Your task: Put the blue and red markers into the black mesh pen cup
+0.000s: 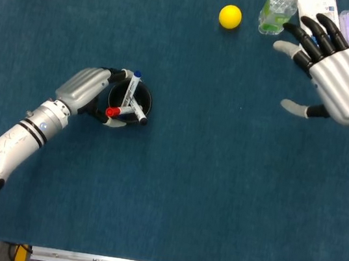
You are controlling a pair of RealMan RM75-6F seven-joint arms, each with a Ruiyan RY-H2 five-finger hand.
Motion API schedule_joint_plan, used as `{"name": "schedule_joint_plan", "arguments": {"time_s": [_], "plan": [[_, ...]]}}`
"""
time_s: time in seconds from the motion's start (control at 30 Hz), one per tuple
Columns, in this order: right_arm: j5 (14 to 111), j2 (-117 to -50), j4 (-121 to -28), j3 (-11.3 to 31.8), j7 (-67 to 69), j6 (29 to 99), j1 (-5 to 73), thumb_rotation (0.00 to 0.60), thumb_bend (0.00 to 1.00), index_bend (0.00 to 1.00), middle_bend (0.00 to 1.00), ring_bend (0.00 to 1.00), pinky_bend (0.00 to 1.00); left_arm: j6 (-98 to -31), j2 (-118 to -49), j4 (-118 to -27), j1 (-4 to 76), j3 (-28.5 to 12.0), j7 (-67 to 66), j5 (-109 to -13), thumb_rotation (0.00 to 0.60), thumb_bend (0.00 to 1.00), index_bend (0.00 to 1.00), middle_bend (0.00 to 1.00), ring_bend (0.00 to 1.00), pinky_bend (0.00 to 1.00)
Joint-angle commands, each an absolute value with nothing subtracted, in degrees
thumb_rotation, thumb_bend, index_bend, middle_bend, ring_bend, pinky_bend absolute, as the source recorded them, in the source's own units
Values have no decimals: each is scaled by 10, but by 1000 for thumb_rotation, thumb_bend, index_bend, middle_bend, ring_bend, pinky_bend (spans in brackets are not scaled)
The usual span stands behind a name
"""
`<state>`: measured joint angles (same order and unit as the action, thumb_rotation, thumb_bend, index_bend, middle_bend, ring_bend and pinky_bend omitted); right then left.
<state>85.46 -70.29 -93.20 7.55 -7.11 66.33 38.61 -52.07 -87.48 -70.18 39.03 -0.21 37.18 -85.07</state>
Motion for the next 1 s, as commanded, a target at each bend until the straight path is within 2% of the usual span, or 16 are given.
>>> {"name": "schedule_joint_plan", "arguments": {"time_s": [0.03, 0.1, 0.3, 0.57, 0.73, 1.0], "plan": [[853, -702, -933, 77, -69, 666, 382, 600, 119, 241, 119, 0, 13, -517, -876, -698, 390, -1, 374, -851, 600, 151, 303, 307, 260, 249], [852, -700, -932, 78, -68, 667, 380, 600, 119, 242, 119, 0, 13, -513, -876, -696, 391, 0, 376, -851, 600, 151, 294, 293, 247, 247], [850, -697, -930, 78, -70, 663, 376, 600, 120, 241, 119, 0, 13, -503, -866, -703, 394, 0, 377, -851, 600, 152, 204, 188, 127, 196], [851, -691, -934, 74, -90, 654, 373, 600, 121, 243, 101, 0, 13, -494, -847, -726, 395, 3, 363, -850, 600, 152, 153, 127, 65, 154], [850, -692, -932, 74, -90, 656, 368, 600, 159, 291, 101, 0, 13, -495, -839, -736, 393, 1, 351, -846, 600, 152, 145, 107, 45, 130], [845, -685, -934, 75, -84, 660, 358, 600, 160, 301, 102, 0, 13, -491, -821, -754, 393, -1, 315, -839, 600, 152, 106, 71, 10, 94]]}}
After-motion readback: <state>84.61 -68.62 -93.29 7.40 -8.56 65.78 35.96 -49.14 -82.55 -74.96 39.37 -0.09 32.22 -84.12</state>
